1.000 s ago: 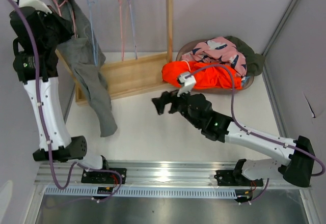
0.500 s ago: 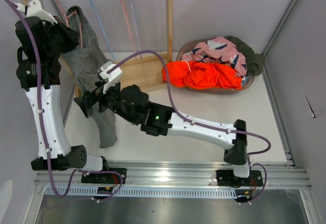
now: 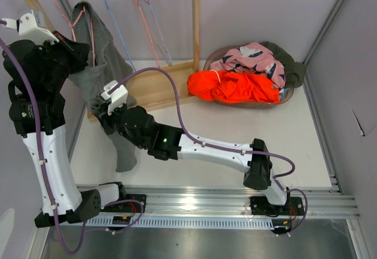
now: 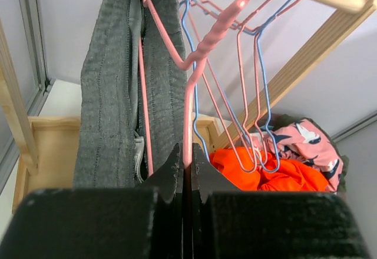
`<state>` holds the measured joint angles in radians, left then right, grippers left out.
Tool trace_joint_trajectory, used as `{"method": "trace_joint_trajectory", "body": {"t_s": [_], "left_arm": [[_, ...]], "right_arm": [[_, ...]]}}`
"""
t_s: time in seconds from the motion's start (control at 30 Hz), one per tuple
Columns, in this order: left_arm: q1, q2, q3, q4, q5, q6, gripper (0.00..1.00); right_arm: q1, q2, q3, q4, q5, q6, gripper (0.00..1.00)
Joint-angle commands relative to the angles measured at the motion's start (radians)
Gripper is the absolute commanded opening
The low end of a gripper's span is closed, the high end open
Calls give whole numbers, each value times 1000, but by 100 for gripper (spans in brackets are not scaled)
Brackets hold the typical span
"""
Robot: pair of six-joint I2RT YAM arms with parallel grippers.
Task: Remove the shorts from the hanger
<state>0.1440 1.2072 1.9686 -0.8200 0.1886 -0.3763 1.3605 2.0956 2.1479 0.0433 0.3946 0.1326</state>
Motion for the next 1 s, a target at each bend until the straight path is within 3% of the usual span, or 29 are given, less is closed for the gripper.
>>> {"method": "trace_joint_trajectory", "body": {"t_s": [0.0,0.07,0.2,0.33,0.4,0.57,0.67,0.77,0.97], "left_arm": [[-6,-11,30,96,-1,0,0],[-6,11,90,79,-21,19,0],[-6,60,159,56,-72,40,0],[-6,78,188,50,-84,43,0],[-6,68,146,67,-67,37,0],[-6,14,78,91,-67,33,0],[-6,43,160,56,-126,62,0],[-6,78,248,19,-141,60,0],[-6,68,240,27,-97,42,0]], "right_arm": [[35,-60,-119,61,55,-1,0],[69,-136,-250,81,97,18,0],[187,-265,-677,125,225,120,0],[270,-359,-894,99,297,321,0],[275,-373,-921,93,317,374,0],[227,-324,-826,115,326,253,0],[209,-272,-798,119,339,187,0],[218,-249,-859,106,351,246,0],[212,-247,-945,101,392,352,0]]}}
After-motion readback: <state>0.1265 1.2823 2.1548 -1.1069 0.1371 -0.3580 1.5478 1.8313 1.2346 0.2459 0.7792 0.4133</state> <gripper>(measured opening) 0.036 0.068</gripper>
